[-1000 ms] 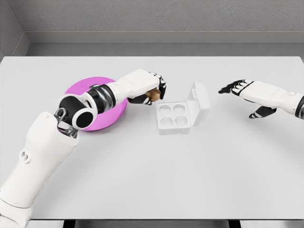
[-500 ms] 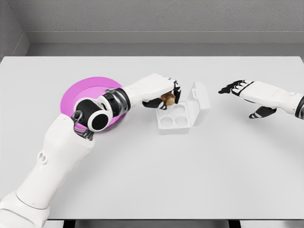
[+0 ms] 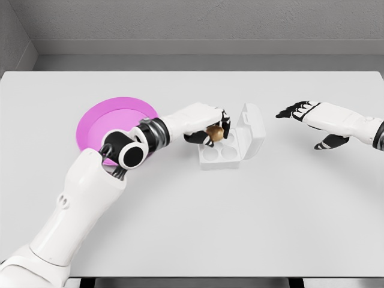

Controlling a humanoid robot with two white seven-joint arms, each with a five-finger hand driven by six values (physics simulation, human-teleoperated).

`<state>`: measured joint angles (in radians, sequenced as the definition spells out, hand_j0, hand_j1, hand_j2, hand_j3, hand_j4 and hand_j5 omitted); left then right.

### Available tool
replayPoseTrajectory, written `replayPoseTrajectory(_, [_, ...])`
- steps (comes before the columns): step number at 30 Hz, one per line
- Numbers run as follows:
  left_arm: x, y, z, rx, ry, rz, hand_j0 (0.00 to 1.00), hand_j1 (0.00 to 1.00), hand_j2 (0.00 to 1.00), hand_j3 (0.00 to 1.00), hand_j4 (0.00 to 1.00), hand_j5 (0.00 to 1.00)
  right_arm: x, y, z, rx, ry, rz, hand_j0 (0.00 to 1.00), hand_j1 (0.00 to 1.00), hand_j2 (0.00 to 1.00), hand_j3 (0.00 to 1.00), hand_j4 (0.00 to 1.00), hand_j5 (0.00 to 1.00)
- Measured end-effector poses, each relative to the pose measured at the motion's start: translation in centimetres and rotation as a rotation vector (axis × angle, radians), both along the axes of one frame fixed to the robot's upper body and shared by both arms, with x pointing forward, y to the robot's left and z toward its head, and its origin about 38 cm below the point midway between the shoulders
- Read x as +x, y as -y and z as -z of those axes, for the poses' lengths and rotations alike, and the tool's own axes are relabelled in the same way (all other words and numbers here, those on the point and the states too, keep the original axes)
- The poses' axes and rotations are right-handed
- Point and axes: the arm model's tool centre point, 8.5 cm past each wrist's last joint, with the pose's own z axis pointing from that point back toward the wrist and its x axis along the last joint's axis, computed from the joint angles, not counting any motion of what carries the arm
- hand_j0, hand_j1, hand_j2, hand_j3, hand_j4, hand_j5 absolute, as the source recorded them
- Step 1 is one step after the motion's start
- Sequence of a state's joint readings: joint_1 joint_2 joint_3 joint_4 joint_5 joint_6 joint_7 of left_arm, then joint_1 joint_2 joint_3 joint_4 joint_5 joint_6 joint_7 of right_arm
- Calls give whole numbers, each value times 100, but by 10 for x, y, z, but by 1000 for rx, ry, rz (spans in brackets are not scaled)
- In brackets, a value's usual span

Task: Pack egg into the box and close the box lid

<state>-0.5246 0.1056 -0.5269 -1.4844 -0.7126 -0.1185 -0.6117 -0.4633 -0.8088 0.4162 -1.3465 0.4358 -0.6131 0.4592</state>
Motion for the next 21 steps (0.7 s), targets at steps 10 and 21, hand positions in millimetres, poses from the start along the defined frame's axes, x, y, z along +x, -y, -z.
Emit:
replayPoseTrajectory(10, [1, 3, 8, -4, -28, -3, 33, 33, 33, 33, 33, 33, 0, 0, 0, 0, -1, -1, 100, 100, 100, 100, 100, 100])
replayPoseTrajectory(21, [5, -1, 9, -2, -36, -14, 33, 33, 33, 33, 33, 33, 0, 0, 0, 0, -1, -1, 100, 100, 100, 100, 100, 100])
